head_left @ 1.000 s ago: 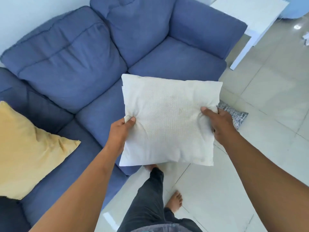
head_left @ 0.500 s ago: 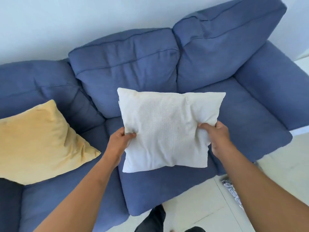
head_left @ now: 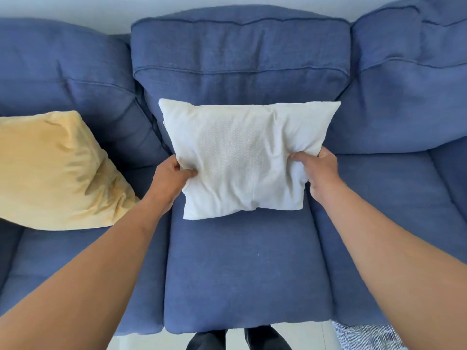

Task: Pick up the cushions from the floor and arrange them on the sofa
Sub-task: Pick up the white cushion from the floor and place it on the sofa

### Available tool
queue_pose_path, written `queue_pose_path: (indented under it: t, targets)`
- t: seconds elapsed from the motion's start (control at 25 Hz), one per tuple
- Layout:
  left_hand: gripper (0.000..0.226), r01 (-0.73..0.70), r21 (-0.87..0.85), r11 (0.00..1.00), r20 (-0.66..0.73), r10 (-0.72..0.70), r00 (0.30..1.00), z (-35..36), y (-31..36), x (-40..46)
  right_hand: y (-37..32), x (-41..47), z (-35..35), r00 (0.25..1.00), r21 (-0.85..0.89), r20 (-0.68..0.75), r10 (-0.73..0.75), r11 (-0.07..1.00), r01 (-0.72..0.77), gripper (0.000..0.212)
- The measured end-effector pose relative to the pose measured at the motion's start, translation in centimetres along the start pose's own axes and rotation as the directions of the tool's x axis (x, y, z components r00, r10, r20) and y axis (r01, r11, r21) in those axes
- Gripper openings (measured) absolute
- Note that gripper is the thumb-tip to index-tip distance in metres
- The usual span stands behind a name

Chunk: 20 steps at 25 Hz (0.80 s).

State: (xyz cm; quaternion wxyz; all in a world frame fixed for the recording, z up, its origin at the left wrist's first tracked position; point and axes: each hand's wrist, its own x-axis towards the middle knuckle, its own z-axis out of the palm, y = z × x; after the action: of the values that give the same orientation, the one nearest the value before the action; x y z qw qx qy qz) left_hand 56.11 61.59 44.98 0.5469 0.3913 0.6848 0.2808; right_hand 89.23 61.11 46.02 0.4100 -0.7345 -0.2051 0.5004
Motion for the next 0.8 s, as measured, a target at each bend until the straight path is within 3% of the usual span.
queue_pose_path:
  t: [0.16, 0.28, 0.48, 0.68, 0.76, 0.8]
  targets:
    - [0.041, -0.011, 0.039, 0.999, -0.06, 0.013, 0.998, 1.4, -1.3, 3.8, 1.5, 4.4, 0.8, 1.0, 0.018, 0.008, -0.013, 1.0, 0.013, 0.038]
    - [0.05, 0.049, 0.126, 0.991, -0.039, -0.044, 0.998, 2.5, -2.8, 5.5, 3.8, 6.2, 1.3, 0.999, -0.071, 0.044, 0.03, 0.997, -0.027, 0.035]
    - [0.051, 0.124, 0.049, 0.991, -0.037, -0.122, 0.992, 2.7, -2.3, 6.1, 3.2, 7.1, 1.0, 0.998, -0.108, 0.053, 0.029, 0.994, -0.023, 0.035]
    - [0.018, -0.008, -0.222, 0.975, -0.171, -0.03, 0.985, 1.7, 3.4, 8.0, -2.5, 8.6, 0.3, 0.994, 0.075, -0.023, -0.105, 0.991, 0.107, 0.011]
    - [0.005, -0.09, -0.152, 0.984, -0.233, 0.053, 0.971, 1.5, 5.0, 8.6, -3.6, 9.5, 0.1, 0.988, -0.002, -0.005, -0.155, 0.988, 0.155, 0.005]
    - [0.012, -0.114, -0.094, 0.989, -0.283, 0.083, 0.956, 1.5, 5.3, 8.8, -3.9, 9.8, -0.1, 0.984, -0.037, -0.032, -0.175, 0.984, 0.174, 0.003]
